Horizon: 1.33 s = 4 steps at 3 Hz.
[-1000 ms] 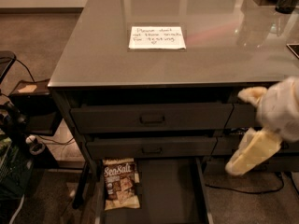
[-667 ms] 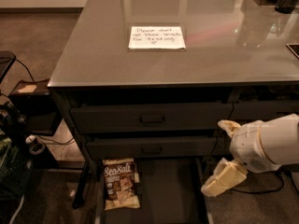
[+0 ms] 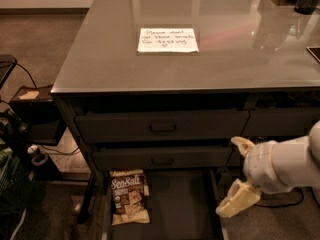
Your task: Pick brown chip bag from bottom drawer and place on counter
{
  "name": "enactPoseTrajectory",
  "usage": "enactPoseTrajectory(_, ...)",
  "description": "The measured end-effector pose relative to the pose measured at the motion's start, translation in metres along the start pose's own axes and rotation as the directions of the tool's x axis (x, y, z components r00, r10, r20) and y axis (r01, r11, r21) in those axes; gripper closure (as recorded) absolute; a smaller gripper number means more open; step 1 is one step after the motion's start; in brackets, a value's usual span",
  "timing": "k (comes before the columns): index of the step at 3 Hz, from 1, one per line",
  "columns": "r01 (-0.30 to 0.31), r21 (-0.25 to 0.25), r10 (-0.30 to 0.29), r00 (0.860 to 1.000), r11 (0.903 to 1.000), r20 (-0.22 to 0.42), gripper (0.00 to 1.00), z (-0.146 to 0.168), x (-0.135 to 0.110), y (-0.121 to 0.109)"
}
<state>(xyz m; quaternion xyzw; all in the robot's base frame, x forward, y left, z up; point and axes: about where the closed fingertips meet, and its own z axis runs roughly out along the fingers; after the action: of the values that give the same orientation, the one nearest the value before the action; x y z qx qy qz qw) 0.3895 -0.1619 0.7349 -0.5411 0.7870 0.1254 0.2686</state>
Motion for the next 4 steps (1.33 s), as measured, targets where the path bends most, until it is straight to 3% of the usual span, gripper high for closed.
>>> enactPoseTrajectory(1,0.077,-0.01,-0.077,0.997,0.997,0.019,0.0,0.067,0.032,0.006)
enactPoseTrajectory(2,0.151,-0.022,-0.149,0.987,0.9883,0.062,0.0,0.144,0.043,0.007)
enactPoseTrajectory(3,0.176,-0.019,-0.173,0.979,0.9842,0.103,0.0,0.21,0.045,0.0)
enactPoseTrajectory(4,0.169,-0.022,-0.165,0.979,0.9854,0.122,0.0,0.257,0.044,-0.005)
